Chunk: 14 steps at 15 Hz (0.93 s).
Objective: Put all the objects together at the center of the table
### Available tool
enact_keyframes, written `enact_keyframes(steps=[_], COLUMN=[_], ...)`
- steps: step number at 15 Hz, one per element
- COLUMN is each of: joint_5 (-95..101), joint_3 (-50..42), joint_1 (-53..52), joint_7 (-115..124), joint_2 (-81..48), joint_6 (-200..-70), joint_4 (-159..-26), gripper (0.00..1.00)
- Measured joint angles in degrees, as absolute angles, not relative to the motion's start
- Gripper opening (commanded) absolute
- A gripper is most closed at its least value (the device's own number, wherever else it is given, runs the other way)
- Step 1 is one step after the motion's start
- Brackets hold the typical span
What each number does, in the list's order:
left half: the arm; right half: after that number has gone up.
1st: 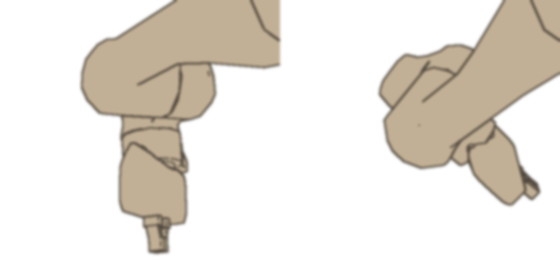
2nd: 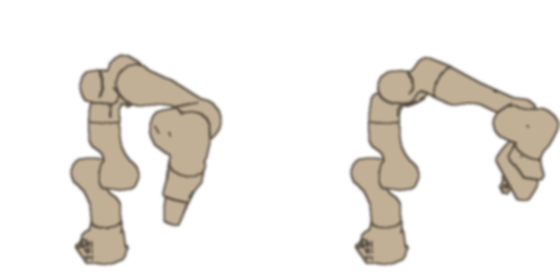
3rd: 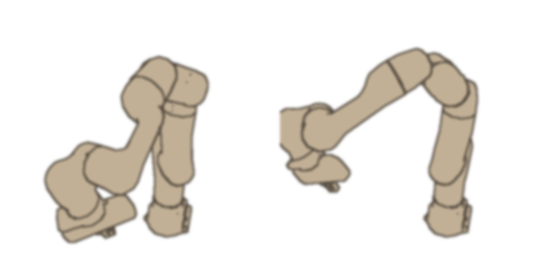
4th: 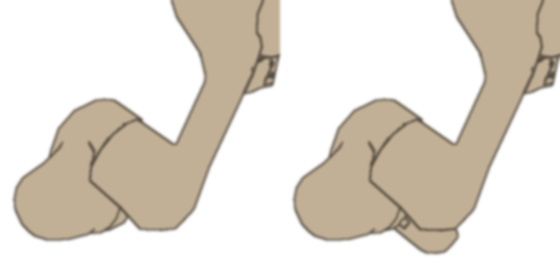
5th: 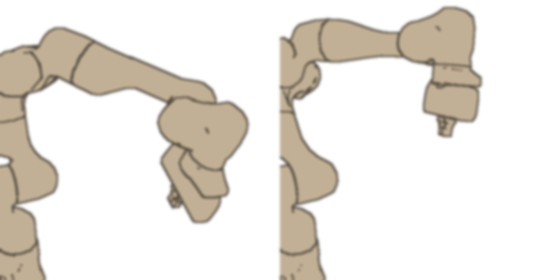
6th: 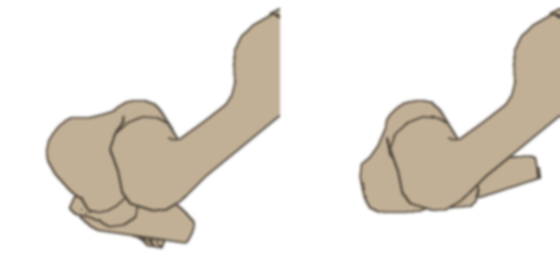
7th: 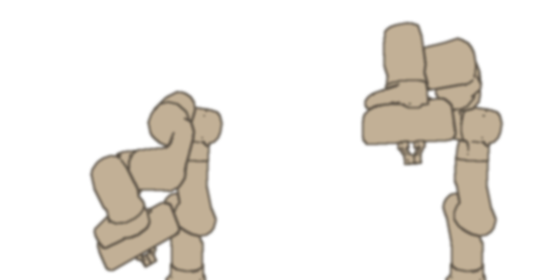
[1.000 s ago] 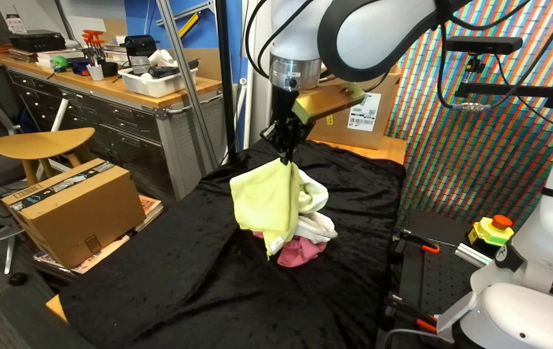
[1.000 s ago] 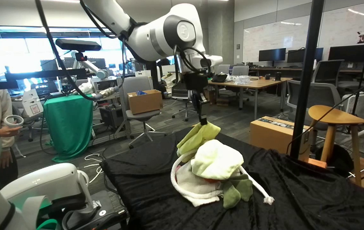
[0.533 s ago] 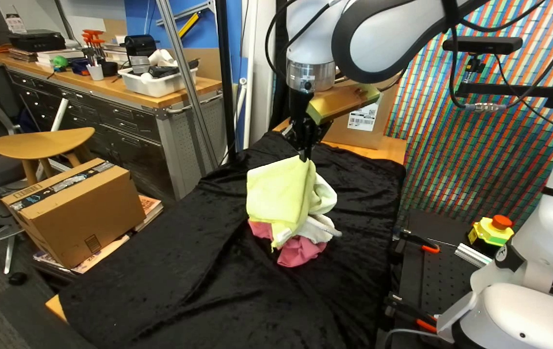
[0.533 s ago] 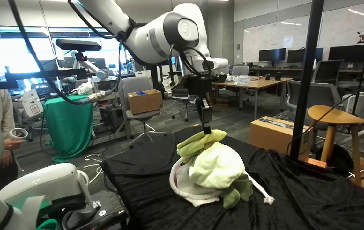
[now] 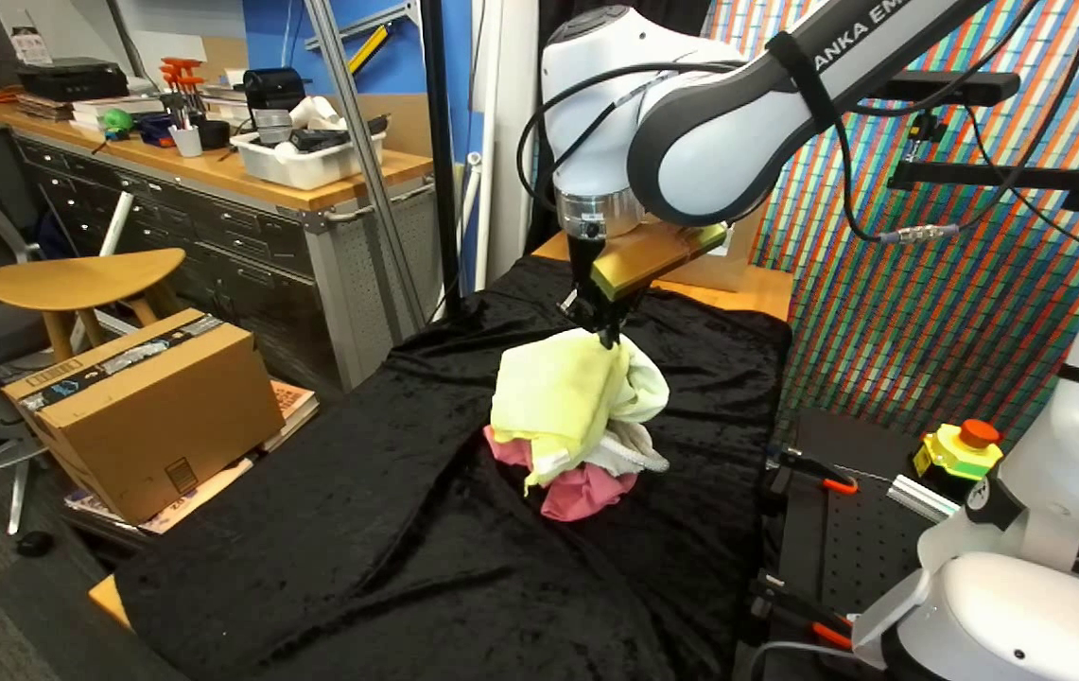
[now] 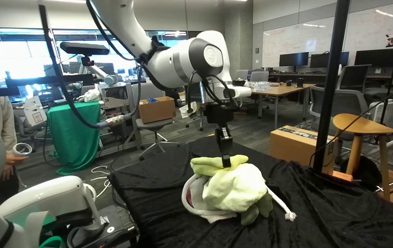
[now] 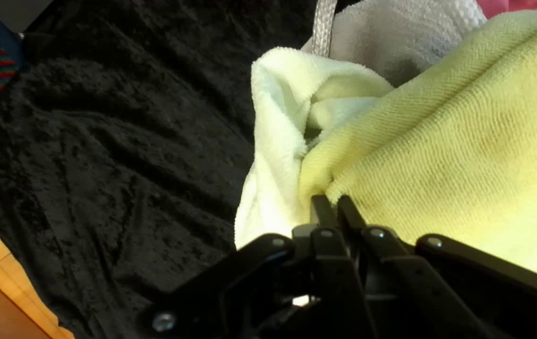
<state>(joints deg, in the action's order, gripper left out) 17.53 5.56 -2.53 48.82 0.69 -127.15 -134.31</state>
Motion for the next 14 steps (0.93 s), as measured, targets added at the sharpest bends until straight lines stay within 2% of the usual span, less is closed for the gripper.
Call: enact_keyframes(steps=[5, 6, 7, 9, 14], joint_5=[17.5, 17.5, 17.5, 17.5, 17.4], joint_3=[5.5, 5.4, 5.4, 5.3, 5.2], joint_1=[-2.6, -2.6, -2.6, -2.6, -2.7], joint_7=[49.4, 49.5, 49.6, 49.7, 48.1], joint_2=[-1.2, -1.3, -1.2, -1.1, 2.0], joint_6=[-126.8, -126.6, -126.4, -126.3, -124.5], joint_4=[-134.2, -134.2, -134.1, -134.1, -134.4], gripper=[0.05, 0.1, 0.32, 0.36, 0.74])
